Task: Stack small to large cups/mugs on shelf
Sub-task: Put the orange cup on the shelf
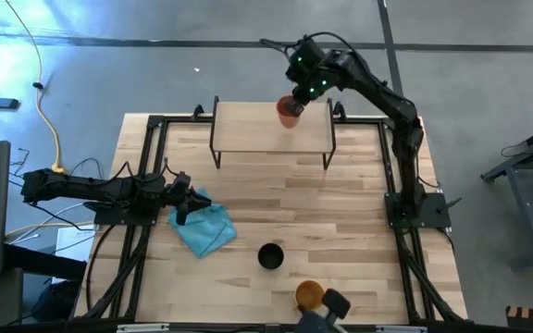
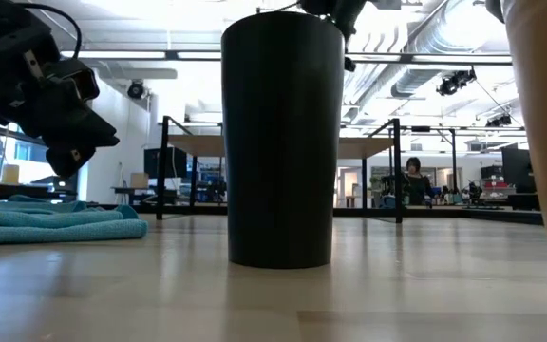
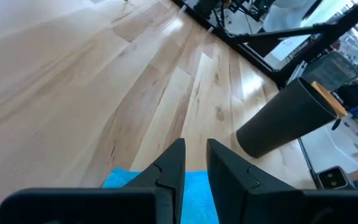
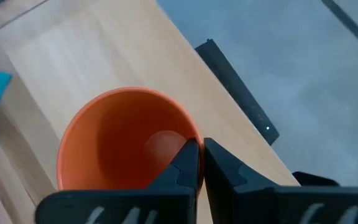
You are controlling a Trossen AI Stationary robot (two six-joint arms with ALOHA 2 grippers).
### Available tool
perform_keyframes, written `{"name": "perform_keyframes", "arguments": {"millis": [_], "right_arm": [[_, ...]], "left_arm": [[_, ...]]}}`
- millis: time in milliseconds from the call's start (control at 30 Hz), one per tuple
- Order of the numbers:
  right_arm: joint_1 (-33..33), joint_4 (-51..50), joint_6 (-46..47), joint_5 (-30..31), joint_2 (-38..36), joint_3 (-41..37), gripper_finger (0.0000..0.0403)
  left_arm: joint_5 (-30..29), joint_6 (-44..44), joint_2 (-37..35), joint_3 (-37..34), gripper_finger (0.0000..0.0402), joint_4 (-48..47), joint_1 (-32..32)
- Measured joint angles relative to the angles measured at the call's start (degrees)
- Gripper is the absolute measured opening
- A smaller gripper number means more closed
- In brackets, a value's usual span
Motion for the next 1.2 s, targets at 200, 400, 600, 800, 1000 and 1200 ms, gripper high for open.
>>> {"name": "perform_keyframes", "arguments": {"millis": [200,400,600,800,1000,1200], "right_arm": [[-2.77,-1.25,-0.35,-3.82,0.00,0.00,0.0000],[-4.14,-5.14,-2.93,-3.98,0.00,0.00,0.0000],[-4.42,-4.87,-5.55,-5.22,0.00,0.00,0.0000],[-5.31,-3.89,-6.23,-6.35,0.00,0.00,0.0000],[-5.72,-3.79,-7.49,-8.35,-0.02,0.00,0.0000],[-5.28,-2.10,-9.64,-11.50,-0.07,0.00,0.0000]], "left_arm": [[-0.96,0.78,-0.02,0.00,0.0056,0.02,0.00],[-2.34,-0.88,-0.02,0.00,0.0056,0.19,0.00],[-4.88,-0.99,-0.02,0.00,0.0056,1.59,0.00],[-5.35,-1.38,-0.02,0.00,0.0056,2.45,0.00],[-5.36,-2.06,-0.02,0.00,0.0056,2.37,0.00],[-5.35,-2.11,-0.02,0.00,0.0056,2.33,0.00]]}}
